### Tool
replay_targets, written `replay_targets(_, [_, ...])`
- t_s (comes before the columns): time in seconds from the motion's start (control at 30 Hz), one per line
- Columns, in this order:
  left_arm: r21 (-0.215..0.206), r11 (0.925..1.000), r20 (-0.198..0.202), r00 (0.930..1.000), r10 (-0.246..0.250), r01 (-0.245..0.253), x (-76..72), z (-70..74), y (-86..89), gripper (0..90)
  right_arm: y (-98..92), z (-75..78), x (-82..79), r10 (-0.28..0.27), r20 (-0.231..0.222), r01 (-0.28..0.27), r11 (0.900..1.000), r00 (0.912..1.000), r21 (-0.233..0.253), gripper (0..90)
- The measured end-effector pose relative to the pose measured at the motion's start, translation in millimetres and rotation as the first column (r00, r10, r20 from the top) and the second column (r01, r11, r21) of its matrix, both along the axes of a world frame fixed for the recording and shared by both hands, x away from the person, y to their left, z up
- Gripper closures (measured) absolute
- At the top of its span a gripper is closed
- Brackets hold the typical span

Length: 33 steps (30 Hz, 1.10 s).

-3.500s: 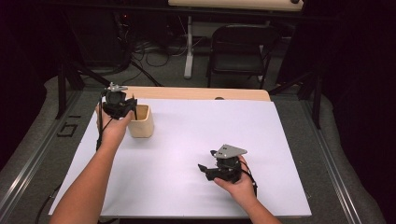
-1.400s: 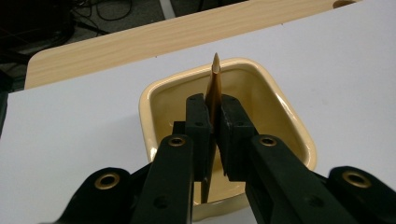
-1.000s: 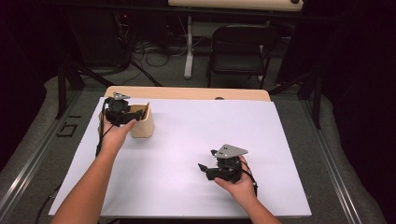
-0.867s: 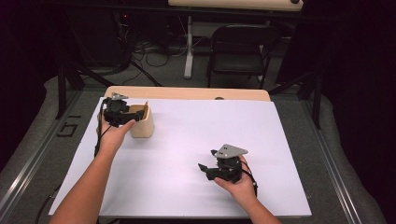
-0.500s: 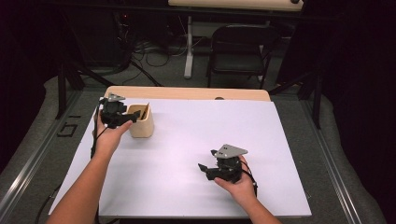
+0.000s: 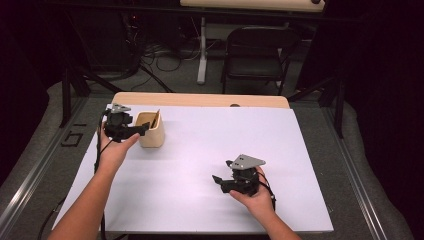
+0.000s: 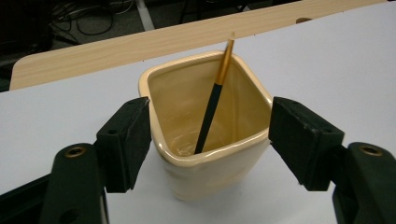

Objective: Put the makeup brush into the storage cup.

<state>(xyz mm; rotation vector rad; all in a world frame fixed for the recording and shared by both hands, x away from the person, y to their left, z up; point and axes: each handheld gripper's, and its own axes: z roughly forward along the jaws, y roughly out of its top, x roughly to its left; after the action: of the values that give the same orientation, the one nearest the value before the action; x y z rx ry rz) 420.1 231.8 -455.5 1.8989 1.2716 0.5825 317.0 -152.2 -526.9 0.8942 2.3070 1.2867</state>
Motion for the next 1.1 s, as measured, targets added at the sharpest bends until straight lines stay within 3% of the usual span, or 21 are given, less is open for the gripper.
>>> replay_targets(0.2, [0.011,0.9997,0.000,0.9998,-0.021,0.021,-9.1,-0.4,1.3,21.9,-0.4,0.9,0.2,0.001,-0.004,-0.001,1.000,1.0000,0.005,26.9])
replay_targets(0.5, [0.003,0.9975,0.010,0.9975,-0.070,0.070,-25.0,-1.4,-0.3,21.8,-0.5,3.2,-0.5,-0.002,-0.003,0.002,1.000,1.0000,0.006,23.2])
replay_targets(1.1, [0.031,0.9885,0.021,0.9886,-0.149,0.148,-54.2,-7.9,-8.9,22.8,-3.3,7.8,-2.2,-0.011,0.004,0.011,1.000,0.9999,0.008,22.3])
